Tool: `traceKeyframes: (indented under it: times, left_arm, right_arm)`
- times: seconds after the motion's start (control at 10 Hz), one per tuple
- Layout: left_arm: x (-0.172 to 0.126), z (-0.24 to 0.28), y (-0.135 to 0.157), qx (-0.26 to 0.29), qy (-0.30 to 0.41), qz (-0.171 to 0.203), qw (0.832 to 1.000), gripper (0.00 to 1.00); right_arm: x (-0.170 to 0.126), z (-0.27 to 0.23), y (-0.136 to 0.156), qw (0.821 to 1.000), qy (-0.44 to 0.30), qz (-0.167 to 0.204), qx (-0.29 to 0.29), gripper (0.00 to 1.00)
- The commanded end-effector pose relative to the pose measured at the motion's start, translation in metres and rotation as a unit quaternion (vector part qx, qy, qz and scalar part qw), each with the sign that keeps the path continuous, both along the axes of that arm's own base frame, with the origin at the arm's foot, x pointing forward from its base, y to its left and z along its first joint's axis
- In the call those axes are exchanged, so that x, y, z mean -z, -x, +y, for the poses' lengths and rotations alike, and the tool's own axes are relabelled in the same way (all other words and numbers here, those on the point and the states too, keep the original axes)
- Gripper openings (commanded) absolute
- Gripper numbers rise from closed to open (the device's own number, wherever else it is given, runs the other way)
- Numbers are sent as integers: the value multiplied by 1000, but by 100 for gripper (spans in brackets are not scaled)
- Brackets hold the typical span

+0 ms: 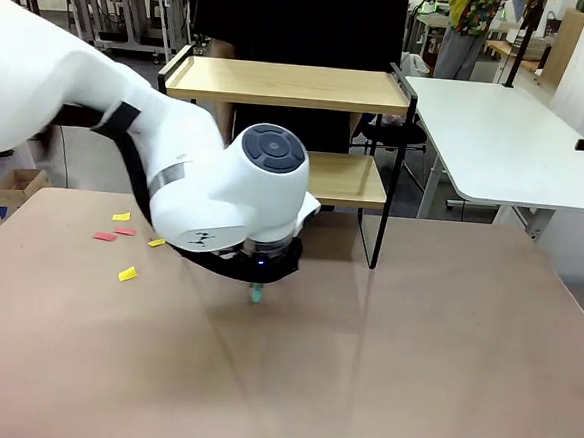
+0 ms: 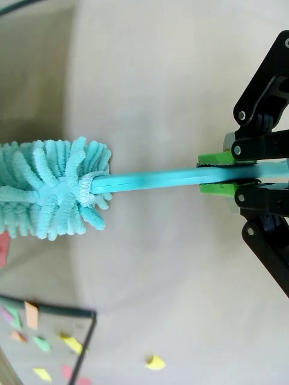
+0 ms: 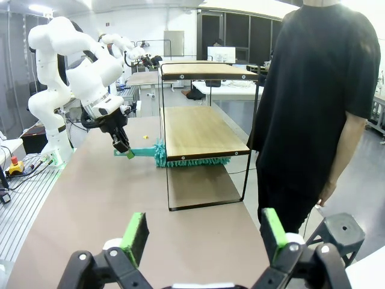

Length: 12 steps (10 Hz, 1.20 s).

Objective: Clean the shelf.
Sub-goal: Clean the specific section of the Shelf indicated by the human with the Duster.

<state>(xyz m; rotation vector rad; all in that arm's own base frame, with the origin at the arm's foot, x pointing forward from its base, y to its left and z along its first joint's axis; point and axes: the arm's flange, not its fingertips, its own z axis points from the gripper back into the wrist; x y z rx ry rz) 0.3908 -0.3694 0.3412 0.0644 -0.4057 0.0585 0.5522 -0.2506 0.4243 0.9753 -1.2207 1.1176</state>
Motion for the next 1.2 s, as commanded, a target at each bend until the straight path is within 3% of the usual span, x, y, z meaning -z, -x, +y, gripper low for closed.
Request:
traceKeyframes:
  times: [0.0,0.5,0.7,0.8,0.9,1.1]
  left_arm:
    - [-5,34,10,-10,-21,11,1000,13]
    - [-4,109,22,-54,-43,1,998,13]
    - [-9,114,23,-55,-33,-17,998,13]
    - [-15,102,26,-22,34,-29,999,13]
    - [-6,106,18,-46,-40,-13,998,13]
    - [-12,98,21,-35,-12,-24,999,13]
  right_arm:
    - [-3,2,-1,1000,0,-3,-1,100]
    - [-3,2,-1,1000,0,-3,-1,100]
    - [-3,2,-1,1000,0,-3,-1,100]
    - [-3,2,-1,1000,0,-3,-1,100]
    - [-3,2,-1,1000,0,-3,-1,100]
    - [-3,2,-1,1000,0,-3,-1,100]
